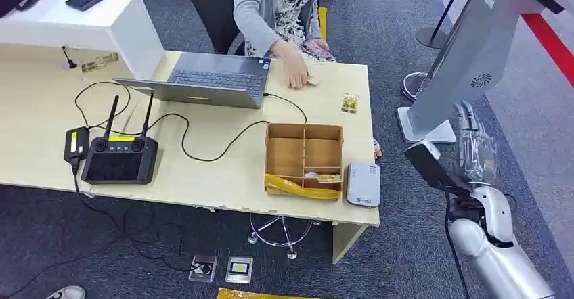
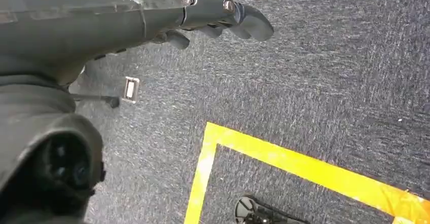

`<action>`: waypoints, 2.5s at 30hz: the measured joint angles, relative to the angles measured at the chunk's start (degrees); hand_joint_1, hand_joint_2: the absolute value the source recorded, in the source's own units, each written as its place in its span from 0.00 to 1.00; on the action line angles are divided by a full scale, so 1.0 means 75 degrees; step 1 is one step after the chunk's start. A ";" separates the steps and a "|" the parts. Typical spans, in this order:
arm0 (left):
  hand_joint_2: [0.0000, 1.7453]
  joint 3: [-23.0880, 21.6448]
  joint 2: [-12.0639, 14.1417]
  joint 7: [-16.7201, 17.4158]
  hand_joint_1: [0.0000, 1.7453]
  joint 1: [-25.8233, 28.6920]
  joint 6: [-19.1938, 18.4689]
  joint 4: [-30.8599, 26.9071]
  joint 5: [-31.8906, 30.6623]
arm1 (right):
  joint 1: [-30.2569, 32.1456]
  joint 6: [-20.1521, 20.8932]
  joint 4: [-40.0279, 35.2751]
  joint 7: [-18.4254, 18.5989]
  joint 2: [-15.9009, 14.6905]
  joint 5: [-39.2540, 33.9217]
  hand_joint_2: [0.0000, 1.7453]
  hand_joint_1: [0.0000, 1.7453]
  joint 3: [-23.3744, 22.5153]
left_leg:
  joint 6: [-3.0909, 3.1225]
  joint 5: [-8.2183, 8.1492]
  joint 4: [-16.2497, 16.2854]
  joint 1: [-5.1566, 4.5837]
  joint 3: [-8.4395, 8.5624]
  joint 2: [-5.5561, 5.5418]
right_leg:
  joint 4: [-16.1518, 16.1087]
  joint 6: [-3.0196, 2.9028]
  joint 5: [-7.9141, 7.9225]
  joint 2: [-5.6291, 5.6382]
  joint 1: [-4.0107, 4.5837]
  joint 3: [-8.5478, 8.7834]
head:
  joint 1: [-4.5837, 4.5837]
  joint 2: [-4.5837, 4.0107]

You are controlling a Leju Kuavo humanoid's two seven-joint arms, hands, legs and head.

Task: Pass the card to the sensor for recognition and then transmit it.

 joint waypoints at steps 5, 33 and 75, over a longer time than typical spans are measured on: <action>0.00 0.0000 0.0009 0.0009 0.00 -0.0001 -0.0003 0.0000 0.0035 | -0.0245 -0.0327 0.0091 -0.0213 0.0207 0.0446 1.00 0.00 0.0368 | 0.0000 0.0000 0.0000 0.0001 -0.0001 0.0000 | 0.0000 -0.0001 -0.0001 0.0001 0.0002 -0.0003 | 0.0000 0.0000; 0.00 0.0003 0.0052 -0.0003 0.00 0.0015 -0.0046 0.0000 -0.0070 | -0.0721 -0.0554 0.1242 -0.0397 0.1049 0.0822 1.00 0.38 0.1239 | 0.0001 0.0002 0.0000 0.0001 -0.0005 -0.0004 | 0.0000 -0.0001 -0.0001 -0.0001 0.0002 -0.0009 | 0.0000 0.0000; 0.00 0.0003 0.0084 -0.0076 0.00 0.0017 0.0038 0.0000 -0.0052 | -0.0900 -0.0983 0.1329 -0.0744 0.1259 0.0516 1.00 1.00 0.1341 | 0.0000 0.0004 0.0000 0.0001 -0.0004 -0.0004 | 0.0001 -0.0001 0.0000 0.0001 0.0002 -0.0007 | 0.0003 0.0000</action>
